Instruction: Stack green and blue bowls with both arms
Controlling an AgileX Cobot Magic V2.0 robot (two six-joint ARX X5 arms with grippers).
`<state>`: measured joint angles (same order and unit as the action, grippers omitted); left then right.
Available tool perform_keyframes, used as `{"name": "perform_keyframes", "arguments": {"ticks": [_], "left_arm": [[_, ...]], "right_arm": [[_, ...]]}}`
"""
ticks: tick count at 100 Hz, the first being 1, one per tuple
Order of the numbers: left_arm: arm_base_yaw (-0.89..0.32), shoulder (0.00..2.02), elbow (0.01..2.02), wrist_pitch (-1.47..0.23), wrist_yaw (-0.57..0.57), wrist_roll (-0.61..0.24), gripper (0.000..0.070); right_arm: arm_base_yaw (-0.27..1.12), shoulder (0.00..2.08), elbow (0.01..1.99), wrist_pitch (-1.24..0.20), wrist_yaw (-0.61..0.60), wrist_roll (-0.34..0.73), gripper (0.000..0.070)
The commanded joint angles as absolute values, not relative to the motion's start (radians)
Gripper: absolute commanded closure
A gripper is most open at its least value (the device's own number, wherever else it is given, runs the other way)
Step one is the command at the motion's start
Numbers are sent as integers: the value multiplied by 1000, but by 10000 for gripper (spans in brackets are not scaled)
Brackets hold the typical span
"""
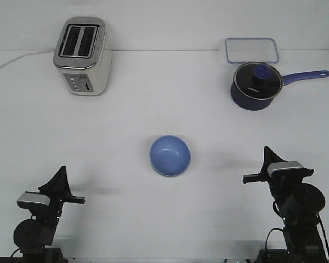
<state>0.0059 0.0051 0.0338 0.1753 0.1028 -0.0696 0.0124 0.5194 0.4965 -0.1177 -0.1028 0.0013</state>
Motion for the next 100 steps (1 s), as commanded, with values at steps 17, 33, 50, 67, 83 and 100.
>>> {"name": "perform_keyframes", "arguments": {"ticks": [17, 33, 50, 67, 83, 100], "left_arm": [[7, 3, 14, 186, 101, -69, 690], [7, 3, 14, 186, 101, -69, 689], [7, 3, 14, 186, 101, -69, 690], [7, 3, 14, 186, 101, -69, 690], [7, 3, 14, 186, 101, -69, 690], [7, 3, 14, 186, 101, -69, 690]], "right_arm": [[14, 524, 497, -105, -102, 10, 700], [14, 524, 497, -105, -102, 10, 700], [14, 524, 497, -105, -102, 10, 700], [14, 509, 487, -105, -101, 10, 700], [14, 432, 439, -104, -102, 10, 700], [14, 295, 340, -104, -100, 10, 700]]}}
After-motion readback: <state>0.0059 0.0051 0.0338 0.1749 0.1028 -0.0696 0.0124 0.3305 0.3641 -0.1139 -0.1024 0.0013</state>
